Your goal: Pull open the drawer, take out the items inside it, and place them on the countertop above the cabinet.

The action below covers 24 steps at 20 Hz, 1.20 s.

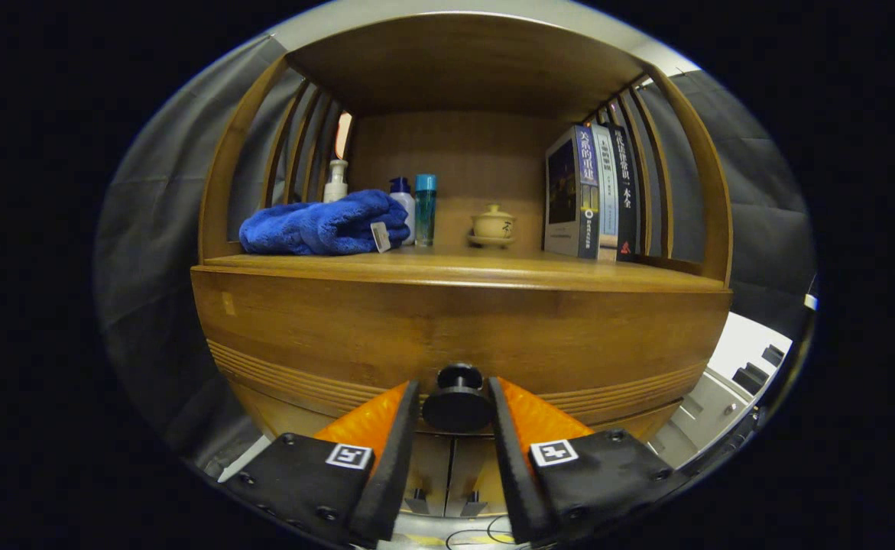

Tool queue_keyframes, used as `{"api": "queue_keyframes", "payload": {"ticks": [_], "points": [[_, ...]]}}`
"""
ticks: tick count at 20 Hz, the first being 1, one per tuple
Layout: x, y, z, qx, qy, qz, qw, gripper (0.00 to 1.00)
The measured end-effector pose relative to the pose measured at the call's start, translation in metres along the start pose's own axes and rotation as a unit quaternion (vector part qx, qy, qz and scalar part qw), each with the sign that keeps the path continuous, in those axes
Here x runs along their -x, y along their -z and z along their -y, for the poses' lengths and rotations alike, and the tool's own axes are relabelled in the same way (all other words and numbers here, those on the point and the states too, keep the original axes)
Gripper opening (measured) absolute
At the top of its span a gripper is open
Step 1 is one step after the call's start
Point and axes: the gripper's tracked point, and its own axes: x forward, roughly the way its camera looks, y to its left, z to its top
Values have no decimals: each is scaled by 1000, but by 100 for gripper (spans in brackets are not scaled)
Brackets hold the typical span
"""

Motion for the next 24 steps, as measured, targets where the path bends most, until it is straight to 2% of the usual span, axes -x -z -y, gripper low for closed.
{"api": "queue_keyframes", "payload": {"ticks": [2, 5, 8, 13, 17, 21, 24], "points": [[2, 0, 2, -10, 1, 0, 1000, 52], [0, 1, 2, -7, 3, -2, 1000, 44], [18, 4, 1, -7, 3, -3, 1000, 38], [77, 12, 0, 5, -4, 15, 1000, 38], [122, 18, -1, -22, -8, 16, 1000, 38], [154, 24, -1, -15, -20, 7, 1000, 38], [176, 33, -1, -51, -29, -13, 998, 38]]}}
